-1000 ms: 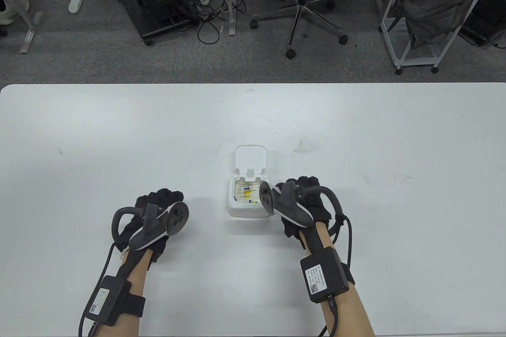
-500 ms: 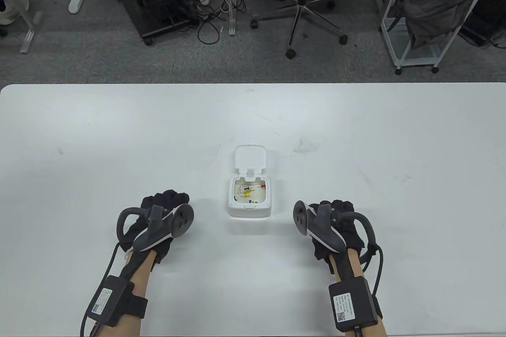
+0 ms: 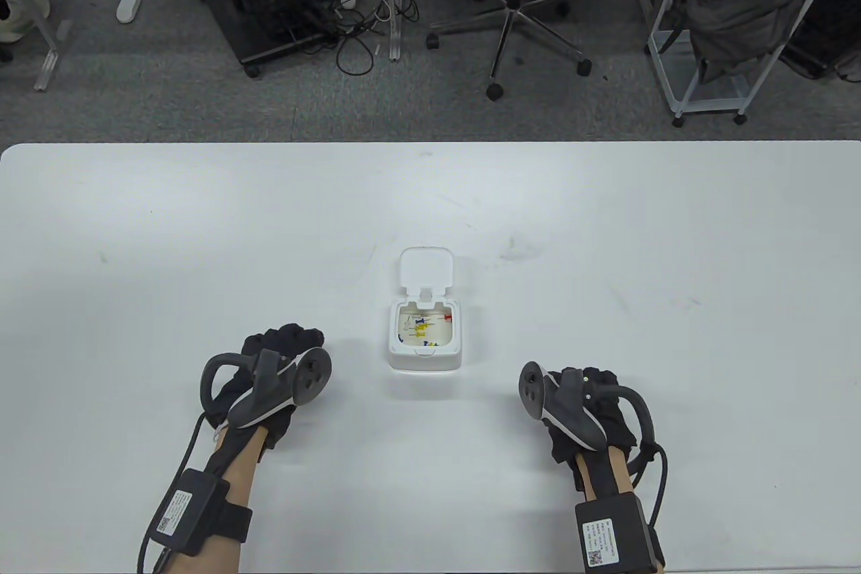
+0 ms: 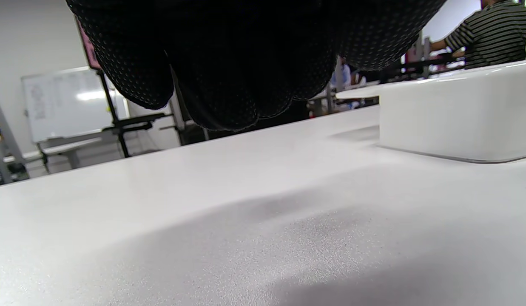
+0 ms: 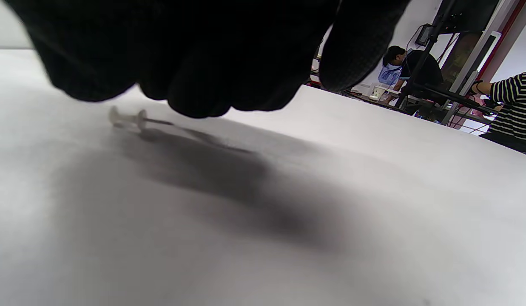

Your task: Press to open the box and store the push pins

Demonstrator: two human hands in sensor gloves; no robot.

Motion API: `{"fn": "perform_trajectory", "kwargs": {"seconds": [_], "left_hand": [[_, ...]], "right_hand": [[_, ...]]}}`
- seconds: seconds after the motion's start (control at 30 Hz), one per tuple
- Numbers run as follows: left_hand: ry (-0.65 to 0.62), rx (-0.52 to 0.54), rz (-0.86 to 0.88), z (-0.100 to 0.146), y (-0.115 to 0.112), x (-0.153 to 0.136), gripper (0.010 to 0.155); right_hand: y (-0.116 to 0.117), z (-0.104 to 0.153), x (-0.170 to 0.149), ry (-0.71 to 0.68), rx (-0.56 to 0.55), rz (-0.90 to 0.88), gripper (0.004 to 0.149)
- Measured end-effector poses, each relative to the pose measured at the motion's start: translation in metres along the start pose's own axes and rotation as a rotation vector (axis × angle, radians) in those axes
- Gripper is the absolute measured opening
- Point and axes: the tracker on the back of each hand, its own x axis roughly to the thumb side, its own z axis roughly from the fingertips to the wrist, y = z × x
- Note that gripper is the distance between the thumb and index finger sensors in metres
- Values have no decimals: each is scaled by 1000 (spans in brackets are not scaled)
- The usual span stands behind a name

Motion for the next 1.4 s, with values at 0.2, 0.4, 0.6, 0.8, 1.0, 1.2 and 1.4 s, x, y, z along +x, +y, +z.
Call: {"fn": "perform_trajectory", "kwargs": {"seconds": [0.2, 0.4, 0.6, 0.8, 1.0, 1.2, 1.4], "left_hand": [[0, -1, 1, 0, 0, 0, 49], [4, -6, 6, 1, 0, -1, 49], [1, -4, 4, 1, 0, 0, 50], [4, -6, 4, 0, 0, -1, 49], [7, -10, 7, 0, 0, -2, 49], [5, -13, 6, 0, 0, -2, 49], [-10, 1, -4, 0, 3, 2, 49]], "right_hand": [[8, -2, 3, 7, 9, 38, 47], [9, -3, 7, 7, -19, 59, 45], [11, -4, 11, -2, -28, 85, 45], [7, -5, 8, -4, -4, 37, 44], [-10, -11, 6, -2, -40, 31, 44], [-30, -21, 9, -1, -70, 20, 44], [-52, -32, 26, -27, -107, 13, 44]]}}
